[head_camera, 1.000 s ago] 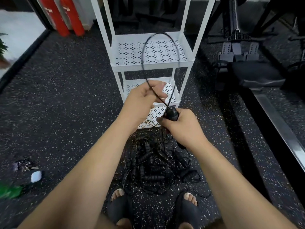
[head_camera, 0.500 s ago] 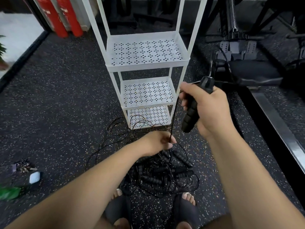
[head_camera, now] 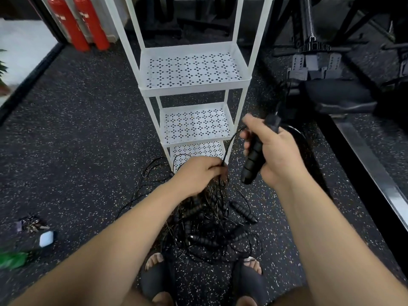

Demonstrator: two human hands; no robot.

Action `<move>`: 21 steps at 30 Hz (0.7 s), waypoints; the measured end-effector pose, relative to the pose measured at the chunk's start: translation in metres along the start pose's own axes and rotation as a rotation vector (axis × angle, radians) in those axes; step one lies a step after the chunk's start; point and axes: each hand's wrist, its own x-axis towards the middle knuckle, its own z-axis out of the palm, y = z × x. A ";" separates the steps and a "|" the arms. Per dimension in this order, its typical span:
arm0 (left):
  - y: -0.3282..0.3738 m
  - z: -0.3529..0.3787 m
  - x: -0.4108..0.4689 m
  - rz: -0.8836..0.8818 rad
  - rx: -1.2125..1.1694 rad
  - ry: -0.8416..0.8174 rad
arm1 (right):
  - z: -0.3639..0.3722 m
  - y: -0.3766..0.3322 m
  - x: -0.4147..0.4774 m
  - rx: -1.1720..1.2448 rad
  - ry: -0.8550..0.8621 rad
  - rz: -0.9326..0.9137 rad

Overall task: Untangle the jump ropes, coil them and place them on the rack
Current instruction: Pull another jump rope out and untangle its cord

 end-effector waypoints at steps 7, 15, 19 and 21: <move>0.023 -0.024 -0.012 0.079 -0.125 0.187 | 0.013 0.026 -0.006 -0.341 -0.114 0.043; 0.024 -0.039 -0.019 0.119 -0.205 0.212 | 0.022 0.028 -0.006 -0.351 -0.050 -0.106; 0.024 -0.037 -0.018 0.113 -0.239 0.177 | 0.024 0.025 -0.005 -0.325 -0.027 -0.097; 0.024 -0.033 -0.014 0.094 -0.258 0.157 | 0.027 0.020 -0.007 -0.248 -0.018 -0.083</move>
